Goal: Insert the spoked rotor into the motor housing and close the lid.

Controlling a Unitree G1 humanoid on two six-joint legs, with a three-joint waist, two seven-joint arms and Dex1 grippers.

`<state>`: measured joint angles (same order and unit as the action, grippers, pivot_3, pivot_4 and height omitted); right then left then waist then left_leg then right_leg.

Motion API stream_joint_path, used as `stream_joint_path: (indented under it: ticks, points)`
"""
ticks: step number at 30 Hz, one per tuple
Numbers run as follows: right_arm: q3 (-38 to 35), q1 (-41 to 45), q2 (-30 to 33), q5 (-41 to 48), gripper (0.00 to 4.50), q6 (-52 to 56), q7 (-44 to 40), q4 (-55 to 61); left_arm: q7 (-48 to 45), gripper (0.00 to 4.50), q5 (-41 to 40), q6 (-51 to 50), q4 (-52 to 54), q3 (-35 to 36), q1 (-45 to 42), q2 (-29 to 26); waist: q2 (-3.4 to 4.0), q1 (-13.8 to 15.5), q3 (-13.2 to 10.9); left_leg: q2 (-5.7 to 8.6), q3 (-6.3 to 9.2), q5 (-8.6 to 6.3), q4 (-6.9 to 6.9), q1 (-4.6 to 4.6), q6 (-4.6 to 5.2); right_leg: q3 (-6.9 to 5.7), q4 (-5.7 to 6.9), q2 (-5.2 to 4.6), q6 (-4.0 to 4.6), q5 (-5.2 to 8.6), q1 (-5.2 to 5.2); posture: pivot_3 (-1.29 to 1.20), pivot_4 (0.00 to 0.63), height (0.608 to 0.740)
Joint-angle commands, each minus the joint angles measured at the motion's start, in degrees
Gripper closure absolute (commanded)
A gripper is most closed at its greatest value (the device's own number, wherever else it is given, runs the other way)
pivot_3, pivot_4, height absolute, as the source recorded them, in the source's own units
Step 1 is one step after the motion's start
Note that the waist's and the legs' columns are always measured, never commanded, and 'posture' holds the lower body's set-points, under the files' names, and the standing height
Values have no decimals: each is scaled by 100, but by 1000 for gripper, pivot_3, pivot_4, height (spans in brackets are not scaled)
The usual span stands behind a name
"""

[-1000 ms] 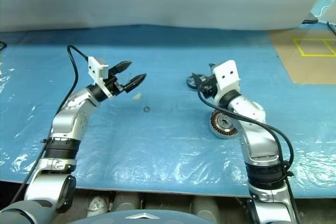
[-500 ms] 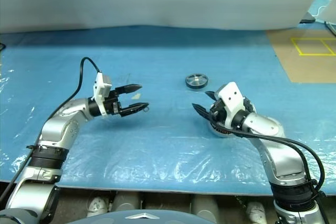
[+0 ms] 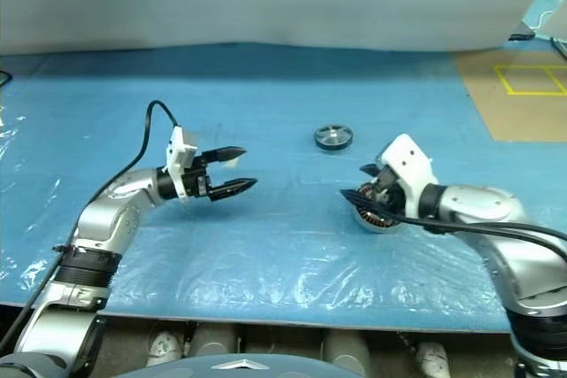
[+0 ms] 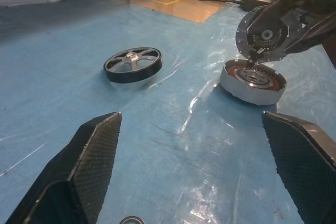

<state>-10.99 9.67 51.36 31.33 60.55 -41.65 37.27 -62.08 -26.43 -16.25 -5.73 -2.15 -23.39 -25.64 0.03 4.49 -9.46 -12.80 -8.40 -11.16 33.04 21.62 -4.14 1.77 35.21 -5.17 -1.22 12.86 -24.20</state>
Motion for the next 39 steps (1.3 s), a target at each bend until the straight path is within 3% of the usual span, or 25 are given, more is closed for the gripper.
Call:
stream_joint_path:
  ticks: [1,7,17,25,39]
  points:
    - [-428,-358,281,404,1247,371,-186,527,128,20,-142,-92,313,44,39,137,1,25,0,0,0,0,0,-1,0,0,0,0,1,0,1,0,150,740]
    - [-425,-681,458,394,1247,696,81,505,394,20,63,90,180,34,17,374,1,78,1,0,-1,0,2,-1,1,1,-4,-1,2,1,1,0,150,740]
    - [599,-794,774,-627,1247,-37,430,-251,427,20,96,206,189,8,36,545,1,99,1,0,-4,3,7,-5,6,1,-3,-2,7,0,4,0,150,740]
    - [1132,-737,828,-1167,1247,-729,366,-517,1,20,-93,106,493,-11,220,249,1,95,1,0,-5,3,8,-7,6,2,-2,-4,6,-1,5,0,150,740]
    - [1348,-161,528,-960,1247,-681,60,-456,-939,20,-144,-20,1104,-694,438,-52,2,98,1,-1,-8,3,8,-11,7,3,0,-4,9,0,8,0,150,740]
